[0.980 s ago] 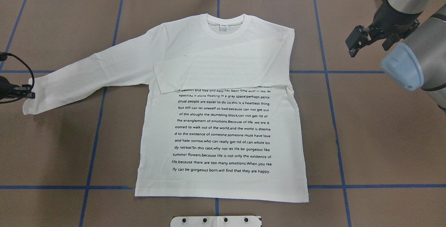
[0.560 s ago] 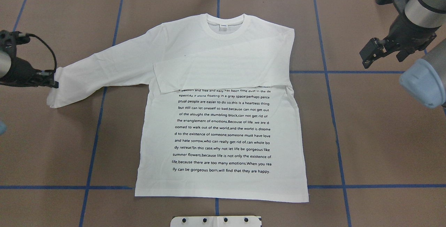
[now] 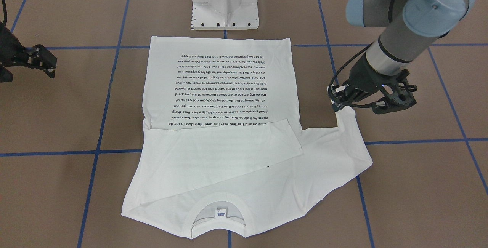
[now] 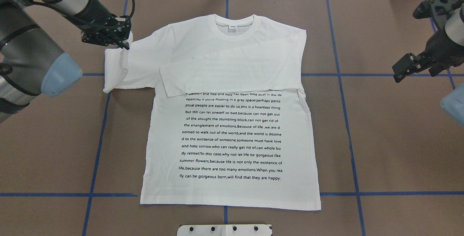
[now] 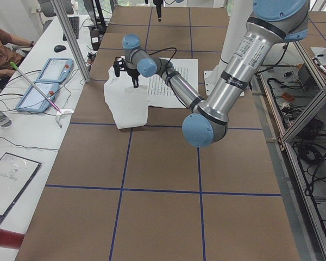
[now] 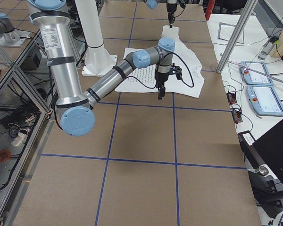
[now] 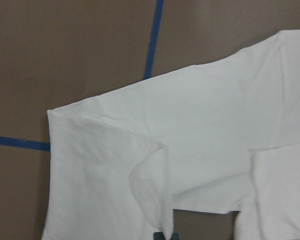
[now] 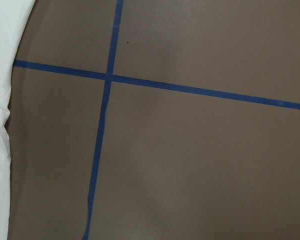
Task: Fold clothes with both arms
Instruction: 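Fold the held sleeve across the shirt body toward the other side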
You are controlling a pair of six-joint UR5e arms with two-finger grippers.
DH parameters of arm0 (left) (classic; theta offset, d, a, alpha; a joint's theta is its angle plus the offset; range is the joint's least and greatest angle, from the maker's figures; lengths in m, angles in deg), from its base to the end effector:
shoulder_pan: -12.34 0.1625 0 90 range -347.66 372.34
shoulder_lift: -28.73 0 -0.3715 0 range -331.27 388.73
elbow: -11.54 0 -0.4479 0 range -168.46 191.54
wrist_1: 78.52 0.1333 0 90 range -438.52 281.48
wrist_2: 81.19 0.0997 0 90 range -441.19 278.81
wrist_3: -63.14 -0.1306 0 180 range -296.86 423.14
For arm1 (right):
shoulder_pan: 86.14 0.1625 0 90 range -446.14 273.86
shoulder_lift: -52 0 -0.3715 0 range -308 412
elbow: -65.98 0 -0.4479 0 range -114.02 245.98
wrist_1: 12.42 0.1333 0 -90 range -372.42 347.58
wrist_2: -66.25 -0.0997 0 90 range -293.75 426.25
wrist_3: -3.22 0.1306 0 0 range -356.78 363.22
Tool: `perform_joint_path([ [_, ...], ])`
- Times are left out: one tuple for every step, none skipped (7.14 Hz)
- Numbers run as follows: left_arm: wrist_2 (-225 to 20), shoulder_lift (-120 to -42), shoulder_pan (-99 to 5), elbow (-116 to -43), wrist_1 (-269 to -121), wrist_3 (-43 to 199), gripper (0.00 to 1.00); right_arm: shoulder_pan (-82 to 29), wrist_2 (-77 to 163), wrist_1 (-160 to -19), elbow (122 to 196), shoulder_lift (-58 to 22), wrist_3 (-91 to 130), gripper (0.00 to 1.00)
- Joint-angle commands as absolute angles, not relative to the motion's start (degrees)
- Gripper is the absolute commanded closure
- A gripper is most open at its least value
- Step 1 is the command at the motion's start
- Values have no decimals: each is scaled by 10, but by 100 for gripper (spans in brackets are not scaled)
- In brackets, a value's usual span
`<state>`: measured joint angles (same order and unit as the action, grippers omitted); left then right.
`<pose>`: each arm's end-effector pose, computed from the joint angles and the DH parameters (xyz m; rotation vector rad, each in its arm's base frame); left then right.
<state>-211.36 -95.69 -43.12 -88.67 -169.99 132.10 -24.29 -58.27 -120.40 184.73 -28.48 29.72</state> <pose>0.3393 -0.5795 0.1517 -0.0430 1.0148 -0.2666 -0.2043 -0.5076 0.3178 0.0314 -0.6874 -0.1343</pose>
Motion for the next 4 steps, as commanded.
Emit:
perform_joint_path([
  [-2155,-1099,-419,-836,-1690,1438,100,-237,-583,-1138,1848,-339,313,0],
  [-2157,-1188,-410,-758,-1701,1484,100,-236,-583,-1137,1847,-341,313,0],
  [-2157,-1235,-408,-700,-1750,1531,100,-236,-583,-1138,1844,-342,313,0],
  [-2157,-1238,-408,-683,-1802,1563,100,-236,-583,-1138,1840,-343,312,0],
])
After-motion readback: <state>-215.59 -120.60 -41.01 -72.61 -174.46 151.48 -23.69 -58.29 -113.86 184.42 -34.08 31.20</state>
